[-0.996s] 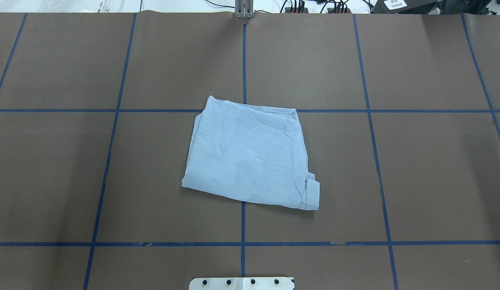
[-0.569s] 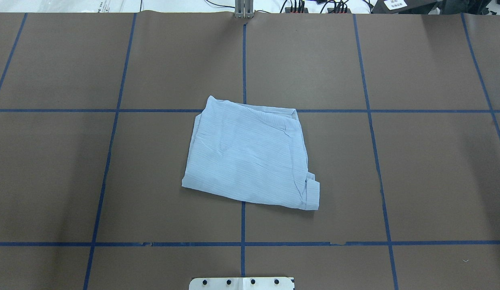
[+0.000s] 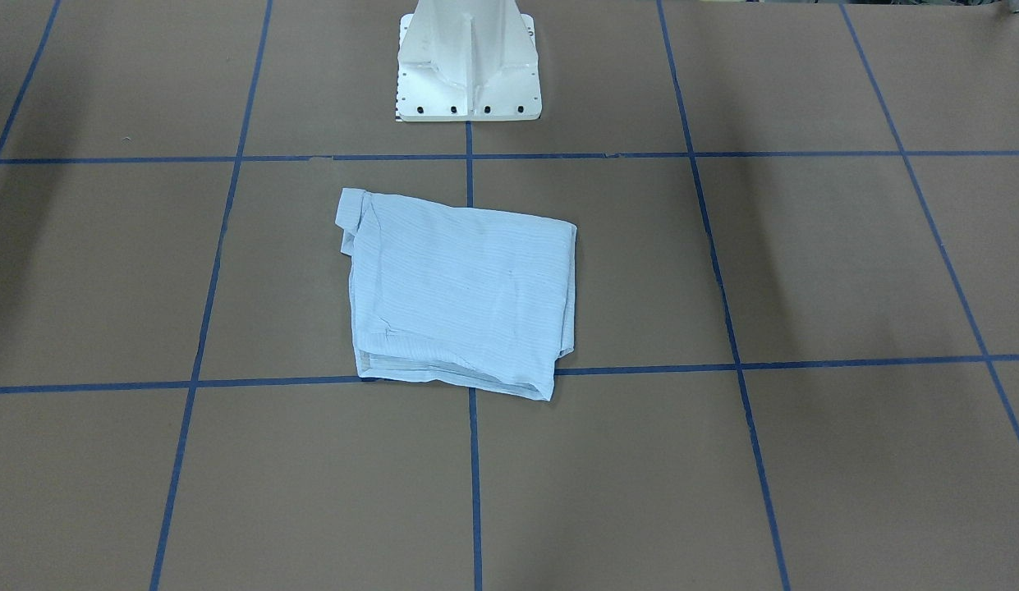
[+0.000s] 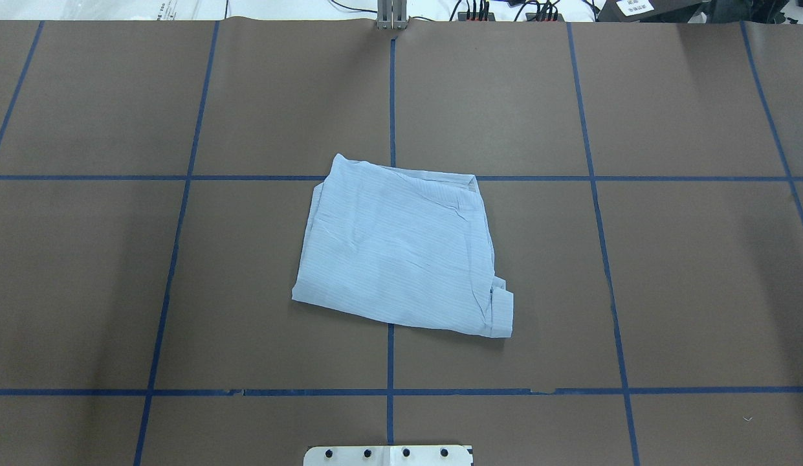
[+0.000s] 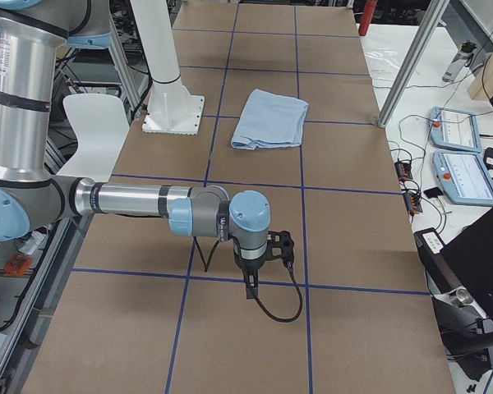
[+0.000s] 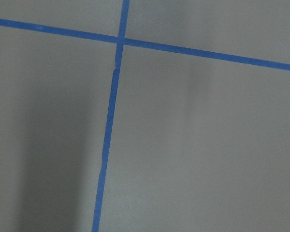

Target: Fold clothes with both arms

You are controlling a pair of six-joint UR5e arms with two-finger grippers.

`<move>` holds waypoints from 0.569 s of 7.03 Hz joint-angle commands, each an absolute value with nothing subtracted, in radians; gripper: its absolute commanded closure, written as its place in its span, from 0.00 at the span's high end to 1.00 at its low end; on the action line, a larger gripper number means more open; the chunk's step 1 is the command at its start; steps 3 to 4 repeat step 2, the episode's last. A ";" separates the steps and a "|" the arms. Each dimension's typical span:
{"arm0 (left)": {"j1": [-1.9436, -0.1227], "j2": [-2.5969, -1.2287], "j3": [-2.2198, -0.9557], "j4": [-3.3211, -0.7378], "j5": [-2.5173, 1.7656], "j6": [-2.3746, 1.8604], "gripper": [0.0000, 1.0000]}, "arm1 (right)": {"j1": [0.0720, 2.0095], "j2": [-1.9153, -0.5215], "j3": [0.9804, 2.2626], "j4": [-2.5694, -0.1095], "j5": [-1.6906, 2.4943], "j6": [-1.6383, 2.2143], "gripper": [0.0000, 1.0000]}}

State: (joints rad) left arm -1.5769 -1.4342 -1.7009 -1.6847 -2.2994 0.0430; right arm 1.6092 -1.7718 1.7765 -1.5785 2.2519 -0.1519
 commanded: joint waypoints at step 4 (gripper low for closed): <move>-1.575 -1.434 -1.701 -1.684 -2.299 0.043 1.00 | 1.609 -1.772 1.775 -1.562 2.252 -0.150 1.00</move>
